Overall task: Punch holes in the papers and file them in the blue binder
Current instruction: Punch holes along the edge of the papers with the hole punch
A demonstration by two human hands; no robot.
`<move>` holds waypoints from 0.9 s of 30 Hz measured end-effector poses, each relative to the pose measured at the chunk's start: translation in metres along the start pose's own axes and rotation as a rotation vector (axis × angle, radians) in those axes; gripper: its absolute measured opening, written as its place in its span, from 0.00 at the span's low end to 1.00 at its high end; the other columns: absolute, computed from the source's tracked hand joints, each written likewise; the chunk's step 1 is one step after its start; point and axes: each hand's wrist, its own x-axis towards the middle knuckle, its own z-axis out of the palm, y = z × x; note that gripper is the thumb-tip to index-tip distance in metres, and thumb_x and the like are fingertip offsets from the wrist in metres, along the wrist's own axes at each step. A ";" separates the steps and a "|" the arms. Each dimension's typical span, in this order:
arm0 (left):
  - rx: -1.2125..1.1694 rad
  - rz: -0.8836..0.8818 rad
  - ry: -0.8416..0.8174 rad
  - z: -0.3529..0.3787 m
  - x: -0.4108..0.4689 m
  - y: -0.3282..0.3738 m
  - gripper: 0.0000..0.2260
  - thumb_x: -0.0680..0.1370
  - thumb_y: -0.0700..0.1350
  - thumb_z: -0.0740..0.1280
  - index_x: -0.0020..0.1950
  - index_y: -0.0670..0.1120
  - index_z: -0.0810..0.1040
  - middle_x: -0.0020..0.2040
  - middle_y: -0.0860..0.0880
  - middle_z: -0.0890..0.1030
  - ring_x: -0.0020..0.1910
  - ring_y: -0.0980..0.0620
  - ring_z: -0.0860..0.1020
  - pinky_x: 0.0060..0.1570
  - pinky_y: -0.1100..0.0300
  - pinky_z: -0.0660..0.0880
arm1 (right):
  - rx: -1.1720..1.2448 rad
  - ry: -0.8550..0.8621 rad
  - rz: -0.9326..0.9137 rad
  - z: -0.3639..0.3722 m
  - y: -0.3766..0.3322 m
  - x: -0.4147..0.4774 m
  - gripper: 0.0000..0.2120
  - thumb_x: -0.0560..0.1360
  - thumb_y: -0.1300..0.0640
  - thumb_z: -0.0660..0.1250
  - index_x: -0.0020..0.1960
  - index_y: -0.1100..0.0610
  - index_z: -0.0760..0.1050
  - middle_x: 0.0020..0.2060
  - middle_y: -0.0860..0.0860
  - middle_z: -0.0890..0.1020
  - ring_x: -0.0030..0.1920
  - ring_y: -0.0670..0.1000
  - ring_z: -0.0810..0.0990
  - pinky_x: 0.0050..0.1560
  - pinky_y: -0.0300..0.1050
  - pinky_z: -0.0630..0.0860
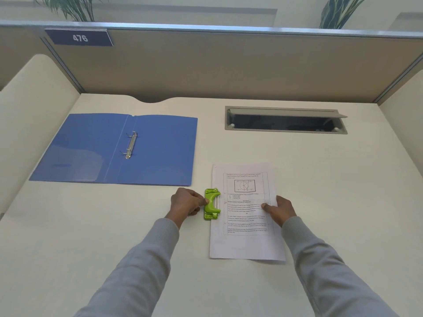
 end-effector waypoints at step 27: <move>0.165 0.215 0.174 0.023 -0.029 0.002 0.13 0.76 0.40 0.70 0.32 0.51 0.76 0.32 0.52 0.76 0.47 0.42 0.83 0.46 0.51 0.83 | 0.214 0.012 -0.036 -0.026 0.004 -0.006 0.15 0.74 0.68 0.72 0.60 0.65 0.79 0.51 0.58 0.83 0.54 0.59 0.83 0.63 0.54 0.77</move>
